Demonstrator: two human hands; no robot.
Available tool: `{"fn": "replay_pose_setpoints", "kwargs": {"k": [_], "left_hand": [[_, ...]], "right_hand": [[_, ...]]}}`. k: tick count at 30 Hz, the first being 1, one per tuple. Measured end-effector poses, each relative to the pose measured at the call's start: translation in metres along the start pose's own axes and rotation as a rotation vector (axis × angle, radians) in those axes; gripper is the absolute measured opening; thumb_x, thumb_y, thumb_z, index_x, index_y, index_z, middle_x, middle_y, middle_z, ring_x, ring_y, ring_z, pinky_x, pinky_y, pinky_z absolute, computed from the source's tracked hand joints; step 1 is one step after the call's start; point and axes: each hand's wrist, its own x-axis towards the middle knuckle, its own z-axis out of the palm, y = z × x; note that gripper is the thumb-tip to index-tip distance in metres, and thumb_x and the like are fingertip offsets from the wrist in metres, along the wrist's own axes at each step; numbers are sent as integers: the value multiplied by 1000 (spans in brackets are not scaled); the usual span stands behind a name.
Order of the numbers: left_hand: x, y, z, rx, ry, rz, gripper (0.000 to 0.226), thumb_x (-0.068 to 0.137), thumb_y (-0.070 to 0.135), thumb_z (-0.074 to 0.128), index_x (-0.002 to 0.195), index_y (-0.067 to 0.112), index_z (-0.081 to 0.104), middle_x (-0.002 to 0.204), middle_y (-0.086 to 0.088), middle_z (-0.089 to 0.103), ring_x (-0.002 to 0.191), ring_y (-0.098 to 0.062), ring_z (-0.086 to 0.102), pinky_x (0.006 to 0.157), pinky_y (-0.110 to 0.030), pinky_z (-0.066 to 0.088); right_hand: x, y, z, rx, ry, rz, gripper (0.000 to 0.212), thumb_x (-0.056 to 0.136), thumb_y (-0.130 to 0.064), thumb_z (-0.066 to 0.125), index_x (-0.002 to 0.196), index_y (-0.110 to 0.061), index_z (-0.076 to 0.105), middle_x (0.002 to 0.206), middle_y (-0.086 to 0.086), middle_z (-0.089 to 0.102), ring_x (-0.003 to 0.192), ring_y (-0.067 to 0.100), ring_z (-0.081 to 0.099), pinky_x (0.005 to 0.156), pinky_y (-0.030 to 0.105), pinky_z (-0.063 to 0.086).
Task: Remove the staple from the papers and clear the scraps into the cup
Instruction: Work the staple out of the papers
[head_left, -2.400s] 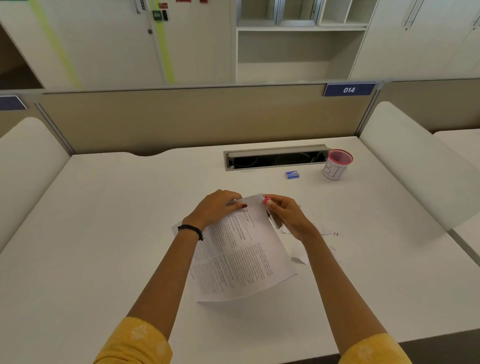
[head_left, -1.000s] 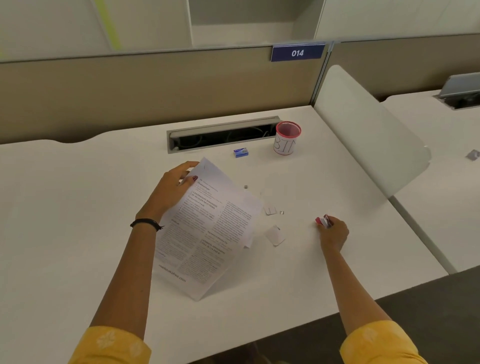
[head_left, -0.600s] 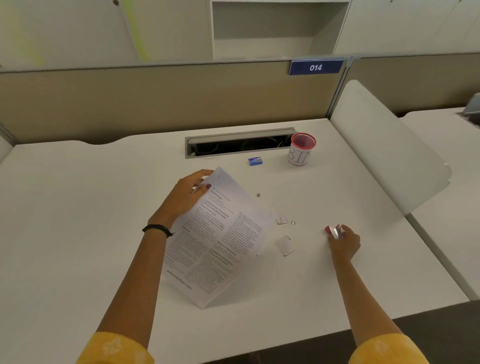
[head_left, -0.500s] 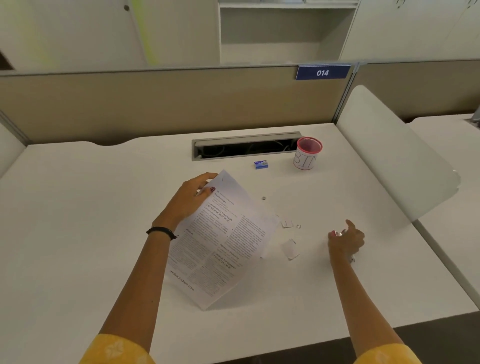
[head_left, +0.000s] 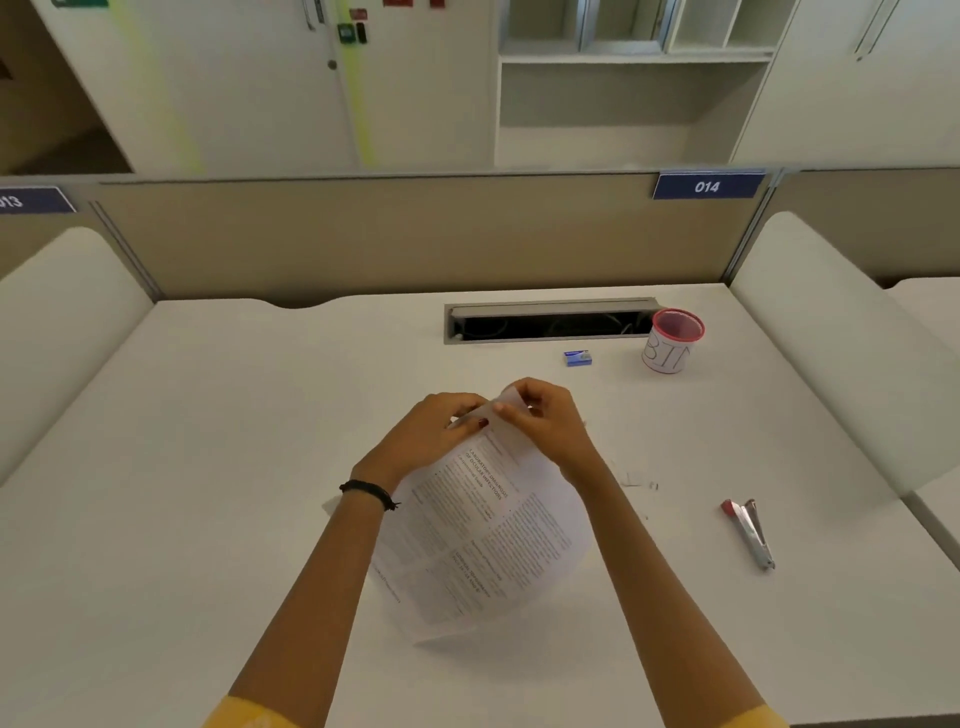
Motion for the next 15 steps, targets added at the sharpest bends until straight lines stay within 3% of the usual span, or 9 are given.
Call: {"fn": "replay_pose_setpoints", "kwargs": {"k": [9, 13, 15], "left_hand": [[-12, -4, -22, 20, 51, 20, 22, 93, 35, 50, 107, 23, 62, 91, 17, 63, 80, 8, 59, 71, -15, 46], [-17, 0, -29, 52, 102, 65, 26, 92, 38, 49, 106, 21, 62, 94, 8, 66, 81, -3, 62, 71, -17, 47], [-21, 0, -30, 115, 153, 111, 32, 91, 43, 47, 106, 20, 63, 93, 4, 69, 76, -9, 65, 68, -17, 50]], "right_hand": [[7, -9, 13, -44, 18, -12, 15, 88, -22, 59, 95, -11, 66, 92, 1, 67, 82, 13, 64, 69, 14, 52], [10, -11, 19, -79, 68, -99, 10, 88, -17, 59, 93, -11, 64, 95, -1, 63, 85, 9, 59, 72, 8, 47], [11, -14, 22, -86, 101, -161, 10, 84, -24, 59, 91, -16, 63, 97, -4, 59, 87, 6, 56, 70, 6, 44]]}}
